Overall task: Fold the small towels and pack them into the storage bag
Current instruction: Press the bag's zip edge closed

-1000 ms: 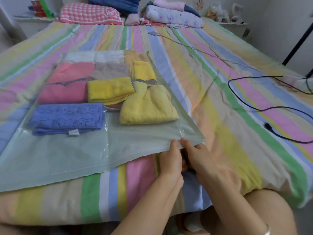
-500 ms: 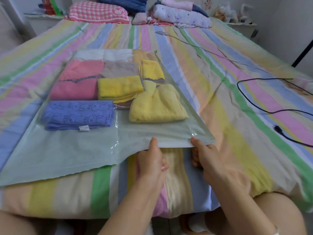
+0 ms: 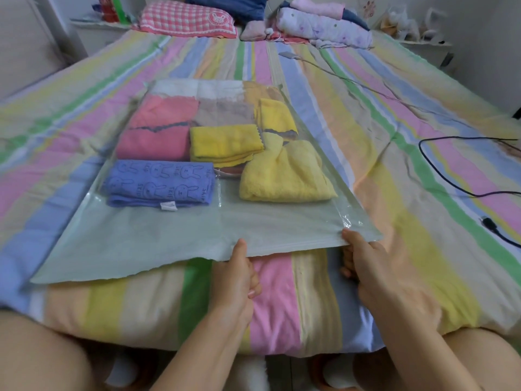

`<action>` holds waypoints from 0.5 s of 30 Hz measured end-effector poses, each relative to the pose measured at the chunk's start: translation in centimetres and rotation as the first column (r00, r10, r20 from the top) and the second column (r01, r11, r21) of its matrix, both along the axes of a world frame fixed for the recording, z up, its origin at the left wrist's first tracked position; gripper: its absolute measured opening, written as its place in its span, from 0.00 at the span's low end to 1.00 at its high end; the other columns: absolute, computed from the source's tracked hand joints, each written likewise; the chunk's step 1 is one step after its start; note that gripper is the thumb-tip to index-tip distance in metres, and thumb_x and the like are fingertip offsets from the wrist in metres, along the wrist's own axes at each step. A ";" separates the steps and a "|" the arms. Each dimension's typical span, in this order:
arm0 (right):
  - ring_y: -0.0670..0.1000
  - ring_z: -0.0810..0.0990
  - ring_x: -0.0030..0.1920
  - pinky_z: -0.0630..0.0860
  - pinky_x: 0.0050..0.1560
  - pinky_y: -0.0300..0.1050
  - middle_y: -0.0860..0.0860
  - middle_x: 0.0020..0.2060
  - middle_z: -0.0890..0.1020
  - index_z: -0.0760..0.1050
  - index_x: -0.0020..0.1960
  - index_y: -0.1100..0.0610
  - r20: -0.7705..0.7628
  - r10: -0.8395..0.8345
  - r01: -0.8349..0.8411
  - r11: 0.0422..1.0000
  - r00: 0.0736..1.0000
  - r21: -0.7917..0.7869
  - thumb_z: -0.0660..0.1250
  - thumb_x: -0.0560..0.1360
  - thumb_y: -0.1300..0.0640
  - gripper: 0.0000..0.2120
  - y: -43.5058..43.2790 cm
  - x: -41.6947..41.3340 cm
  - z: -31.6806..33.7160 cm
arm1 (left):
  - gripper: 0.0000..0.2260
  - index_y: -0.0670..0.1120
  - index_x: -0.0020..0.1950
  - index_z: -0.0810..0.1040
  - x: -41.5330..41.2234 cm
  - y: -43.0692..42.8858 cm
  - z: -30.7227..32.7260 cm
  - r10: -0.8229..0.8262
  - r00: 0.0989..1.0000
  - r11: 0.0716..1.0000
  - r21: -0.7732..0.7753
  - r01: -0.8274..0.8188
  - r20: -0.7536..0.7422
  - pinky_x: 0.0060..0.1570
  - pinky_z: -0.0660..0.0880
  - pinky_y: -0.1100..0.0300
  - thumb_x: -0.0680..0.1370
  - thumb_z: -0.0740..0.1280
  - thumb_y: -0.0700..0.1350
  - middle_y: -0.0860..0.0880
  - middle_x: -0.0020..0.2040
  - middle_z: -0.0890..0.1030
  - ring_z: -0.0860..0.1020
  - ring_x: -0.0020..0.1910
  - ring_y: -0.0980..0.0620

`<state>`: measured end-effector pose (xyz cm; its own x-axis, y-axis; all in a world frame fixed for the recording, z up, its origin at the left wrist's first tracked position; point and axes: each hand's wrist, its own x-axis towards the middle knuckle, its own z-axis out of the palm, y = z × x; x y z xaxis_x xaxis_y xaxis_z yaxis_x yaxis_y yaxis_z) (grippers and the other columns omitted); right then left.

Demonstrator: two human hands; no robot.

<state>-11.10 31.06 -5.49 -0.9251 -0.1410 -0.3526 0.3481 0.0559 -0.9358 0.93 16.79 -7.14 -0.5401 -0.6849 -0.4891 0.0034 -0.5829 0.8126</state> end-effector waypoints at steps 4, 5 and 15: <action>0.46 0.55 0.20 0.52 0.23 0.38 0.46 0.21 0.56 0.58 0.30 0.50 0.130 0.030 -0.019 0.996 0.991 -0.084 0.60 0.77 0.40 0.24 -2.7 2.7 0.9 | 0.22 0.49 0.29 0.57 0.0 -0.2 0.0 -0.022 1.000 1.000 0.003 0.022 -0.007 0.20 0.49 0.68 0.82 0.60 0.47 0.54 0.21 0.54 0.52 0.17 0.57; 0.46 0.55 0.20 0.51 0.24 0.38 0.47 0.21 0.56 0.57 0.28 0.50 0.147 0.121 -0.114 0.992 0.982 -0.054 0.60 0.75 0.35 0.26 -3.7 3.7 1.2 | 0.22 0.49 0.29 0.58 0.1 -0.1 0.0 -0.025 1.000 1.000 0.003 0.025 0.007 0.19 0.49 0.68 0.81 0.60 0.47 0.54 0.21 0.55 0.53 0.17 0.57; 0.49 0.84 0.45 0.80 0.54 0.54 0.49 0.40 0.86 0.82 0.42 0.56 0.014 0.268 -0.268 0.961 0.963 0.071 0.67 0.75 0.48 0.12 -10.6 8.0 -1.6 | 0.16 0.41 0.50 0.83 0.6 -0.2 0.2 -0.009 0.996 1.000 0.021 0.007 0.084 0.30 0.74 0.61 0.78 0.65 0.53 0.43 0.42 0.85 0.81 0.37 0.47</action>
<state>-3.09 20.49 -7.06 -0.8554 -0.3581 -0.3743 0.3148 0.2145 -0.9246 1.54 16.63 -6.93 -0.5019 -0.6696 -0.5474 -0.0696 -0.5996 0.7973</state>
